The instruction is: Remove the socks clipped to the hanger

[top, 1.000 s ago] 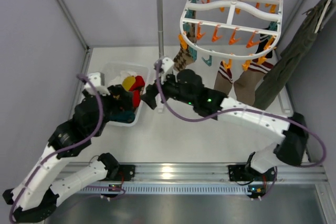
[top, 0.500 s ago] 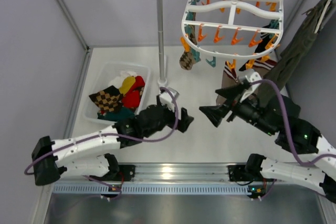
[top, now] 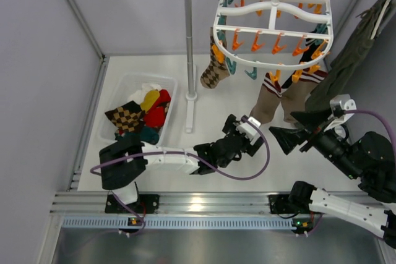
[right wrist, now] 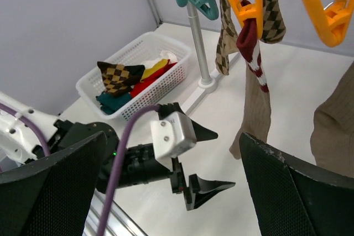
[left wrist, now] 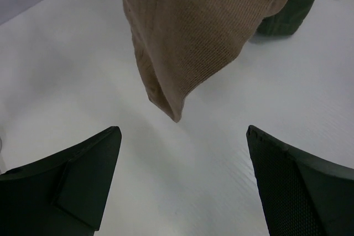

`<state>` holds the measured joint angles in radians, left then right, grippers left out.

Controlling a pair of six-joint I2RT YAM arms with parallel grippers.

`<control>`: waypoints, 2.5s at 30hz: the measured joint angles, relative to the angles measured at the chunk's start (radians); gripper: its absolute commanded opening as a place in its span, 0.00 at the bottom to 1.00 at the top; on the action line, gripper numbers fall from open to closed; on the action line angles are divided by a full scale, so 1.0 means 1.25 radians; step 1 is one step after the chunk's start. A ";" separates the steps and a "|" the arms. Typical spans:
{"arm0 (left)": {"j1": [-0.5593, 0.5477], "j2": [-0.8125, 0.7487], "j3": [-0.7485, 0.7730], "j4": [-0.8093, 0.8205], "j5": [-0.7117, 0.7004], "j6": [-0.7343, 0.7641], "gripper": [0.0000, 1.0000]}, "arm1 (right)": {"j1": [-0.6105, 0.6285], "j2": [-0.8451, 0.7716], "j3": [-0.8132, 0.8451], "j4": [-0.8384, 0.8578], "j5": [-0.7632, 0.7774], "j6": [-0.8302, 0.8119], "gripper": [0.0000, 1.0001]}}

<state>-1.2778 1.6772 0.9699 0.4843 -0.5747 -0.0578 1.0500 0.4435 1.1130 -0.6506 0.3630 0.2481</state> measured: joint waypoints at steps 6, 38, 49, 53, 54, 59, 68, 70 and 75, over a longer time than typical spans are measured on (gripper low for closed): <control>0.000 0.158 0.096 0.143 -0.062 0.114 0.80 | 0.000 -0.021 0.000 -0.007 0.027 -0.001 0.99; 0.016 0.170 0.069 0.356 -0.203 0.105 0.00 | 0.000 0.353 0.222 -0.004 0.239 -0.104 0.69; 0.016 0.149 0.033 0.358 -0.200 0.089 0.00 | -0.017 0.464 0.237 0.051 0.347 -0.165 0.64; 0.016 0.143 0.032 0.358 -0.199 0.089 0.00 | -0.037 0.471 0.237 0.078 0.353 -0.176 0.66; 0.016 0.141 0.032 0.359 -0.199 0.089 0.00 | -0.042 0.471 0.237 0.084 0.352 -0.177 0.67; 0.016 0.136 0.029 0.360 -0.195 0.089 0.00 | -0.069 0.474 0.237 0.119 0.335 -0.197 0.69; 0.016 0.120 0.023 0.360 -0.174 0.089 0.00 | -0.115 0.508 0.235 0.177 0.261 -0.214 0.63; 0.016 0.117 0.022 0.360 -0.167 0.089 0.00 | -0.115 0.514 0.234 0.197 0.251 -0.218 0.62; 0.016 0.110 0.016 0.360 -0.159 0.089 0.00 | -0.118 0.517 0.215 0.245 0.224 -0.219 0.60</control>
<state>-1.2579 1.8145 0.9897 0.9348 -0.7738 0.0536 0.9020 1.0893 1.3811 -0.3447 0.6430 -0.0250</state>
